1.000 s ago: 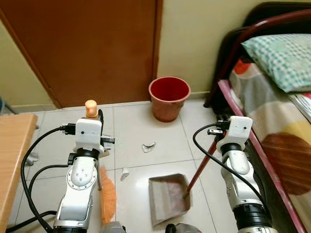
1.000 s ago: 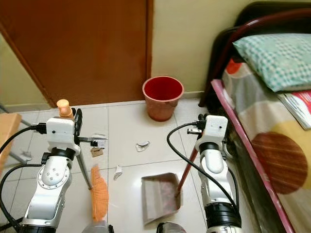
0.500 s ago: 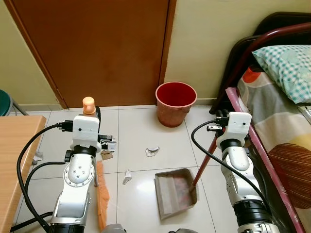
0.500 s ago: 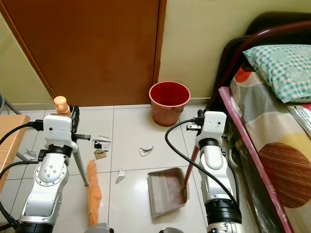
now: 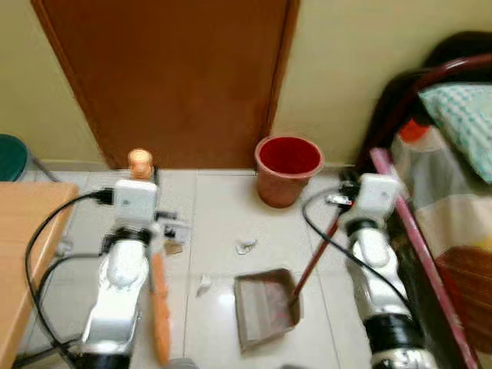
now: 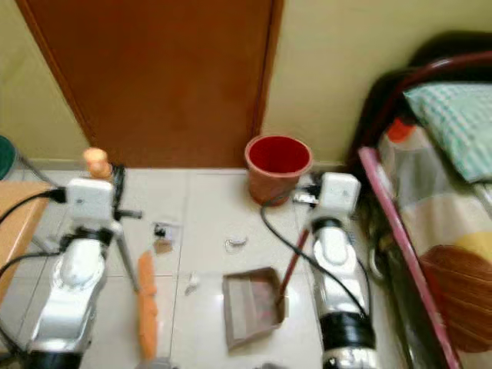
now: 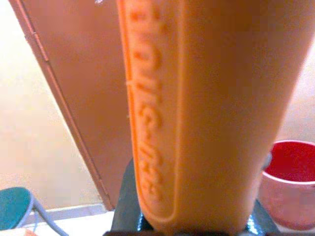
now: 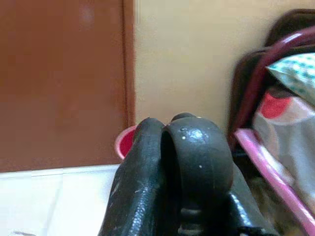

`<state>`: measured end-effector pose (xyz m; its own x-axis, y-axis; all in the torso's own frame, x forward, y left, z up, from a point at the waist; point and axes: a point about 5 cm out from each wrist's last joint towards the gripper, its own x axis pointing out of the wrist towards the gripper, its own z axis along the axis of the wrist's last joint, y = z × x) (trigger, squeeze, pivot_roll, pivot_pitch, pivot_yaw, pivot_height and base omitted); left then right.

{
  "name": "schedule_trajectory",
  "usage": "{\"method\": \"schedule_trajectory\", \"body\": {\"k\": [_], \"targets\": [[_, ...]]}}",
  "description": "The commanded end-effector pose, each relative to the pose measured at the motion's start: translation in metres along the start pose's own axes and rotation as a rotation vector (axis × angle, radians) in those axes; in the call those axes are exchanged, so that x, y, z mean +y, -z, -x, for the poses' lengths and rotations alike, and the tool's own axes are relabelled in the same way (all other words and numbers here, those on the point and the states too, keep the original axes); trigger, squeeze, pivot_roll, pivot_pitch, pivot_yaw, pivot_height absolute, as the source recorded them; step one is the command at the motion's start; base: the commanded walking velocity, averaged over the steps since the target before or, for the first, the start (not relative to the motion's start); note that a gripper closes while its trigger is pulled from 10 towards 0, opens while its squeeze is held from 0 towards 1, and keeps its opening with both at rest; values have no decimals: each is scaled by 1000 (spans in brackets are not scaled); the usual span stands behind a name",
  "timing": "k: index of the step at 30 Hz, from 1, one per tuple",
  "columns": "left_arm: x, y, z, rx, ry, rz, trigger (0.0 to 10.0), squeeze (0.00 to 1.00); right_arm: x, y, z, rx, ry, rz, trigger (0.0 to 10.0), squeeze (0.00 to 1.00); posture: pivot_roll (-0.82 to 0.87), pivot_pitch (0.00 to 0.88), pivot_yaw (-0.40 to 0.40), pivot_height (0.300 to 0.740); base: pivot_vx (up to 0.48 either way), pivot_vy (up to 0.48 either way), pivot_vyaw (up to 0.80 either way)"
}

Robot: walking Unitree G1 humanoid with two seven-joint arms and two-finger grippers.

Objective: Sweep floor

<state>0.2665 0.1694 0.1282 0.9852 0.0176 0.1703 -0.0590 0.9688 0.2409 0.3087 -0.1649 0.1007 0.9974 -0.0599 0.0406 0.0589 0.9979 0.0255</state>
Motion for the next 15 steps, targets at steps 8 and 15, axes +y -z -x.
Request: {"method": "schedule_trajectory", "body": {"k": [8,15], "targets": [[-6,-16,-12,-75,52,-15,10000,0,-12,-10,-8,-31,53,0,10000,0,32,30,-3,740,402,0,0],[3,-17,-27,-79,32,-38,10000,0,-11,-17,-16,-52,52,-10,10000,0,39,5,-3,740,402,0,0]]}}
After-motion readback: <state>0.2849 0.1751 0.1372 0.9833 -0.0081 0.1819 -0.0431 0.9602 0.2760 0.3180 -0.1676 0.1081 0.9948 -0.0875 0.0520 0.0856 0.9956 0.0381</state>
